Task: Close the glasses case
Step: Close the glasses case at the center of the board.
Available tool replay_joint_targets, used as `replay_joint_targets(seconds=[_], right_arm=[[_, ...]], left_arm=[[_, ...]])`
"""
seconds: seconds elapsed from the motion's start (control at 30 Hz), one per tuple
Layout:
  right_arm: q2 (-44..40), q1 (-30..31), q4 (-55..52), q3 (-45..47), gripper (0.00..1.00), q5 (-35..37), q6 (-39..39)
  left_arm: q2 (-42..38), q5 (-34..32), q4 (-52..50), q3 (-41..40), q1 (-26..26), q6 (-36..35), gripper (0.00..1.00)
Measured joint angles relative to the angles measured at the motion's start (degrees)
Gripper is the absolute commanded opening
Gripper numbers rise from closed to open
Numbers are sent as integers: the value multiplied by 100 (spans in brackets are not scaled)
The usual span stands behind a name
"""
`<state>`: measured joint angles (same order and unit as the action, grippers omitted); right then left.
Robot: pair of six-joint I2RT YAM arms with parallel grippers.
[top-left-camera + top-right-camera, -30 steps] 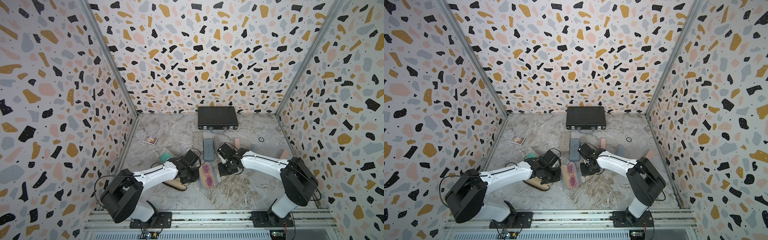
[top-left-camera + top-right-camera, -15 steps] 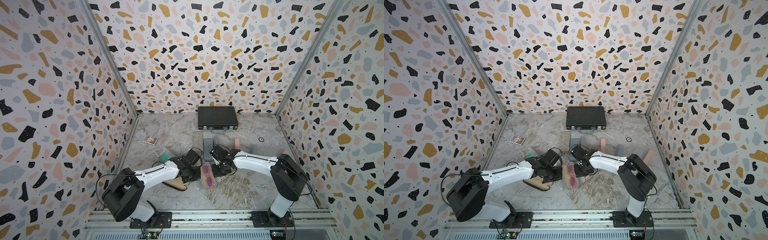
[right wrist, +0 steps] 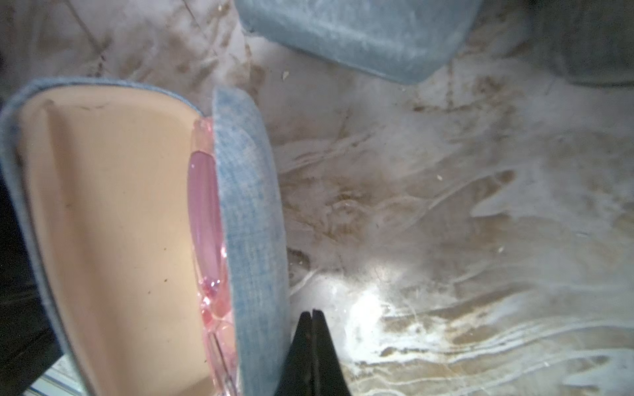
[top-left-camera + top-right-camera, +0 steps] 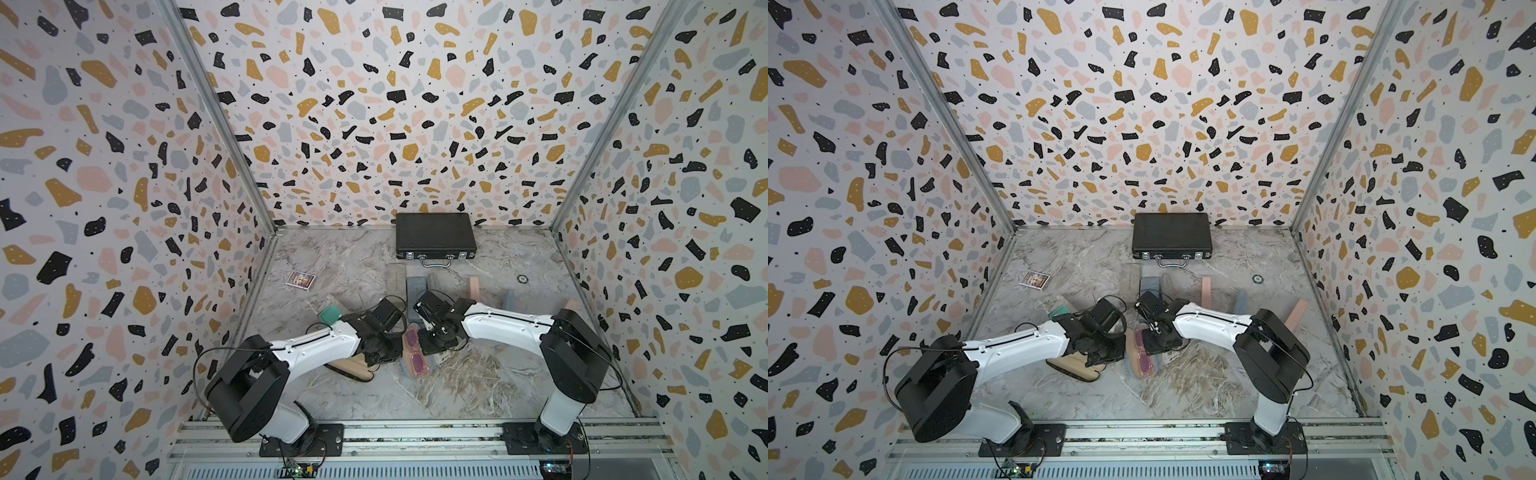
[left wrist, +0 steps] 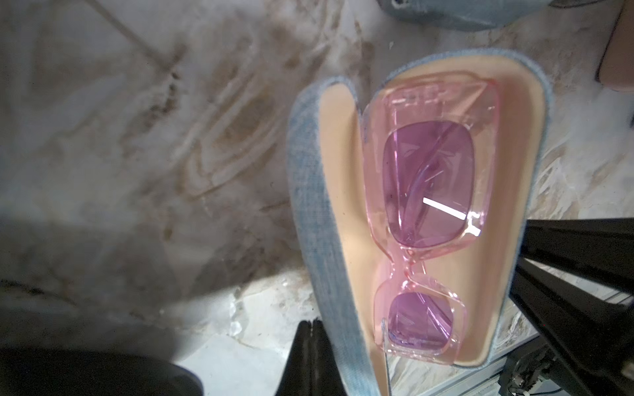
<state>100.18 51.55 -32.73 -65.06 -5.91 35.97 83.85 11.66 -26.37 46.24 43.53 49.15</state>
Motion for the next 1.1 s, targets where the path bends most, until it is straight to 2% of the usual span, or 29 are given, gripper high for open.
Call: replay_joint_targets(seconds=[0.53,1.1], right_arm=[[81,57,-35,-26,0,57,85],[22,59,164,164,0,-157,-286]], left_arm=[[13,-109,-295,245,96,20,0],[-162,2,-404,245,120,-7,0]])
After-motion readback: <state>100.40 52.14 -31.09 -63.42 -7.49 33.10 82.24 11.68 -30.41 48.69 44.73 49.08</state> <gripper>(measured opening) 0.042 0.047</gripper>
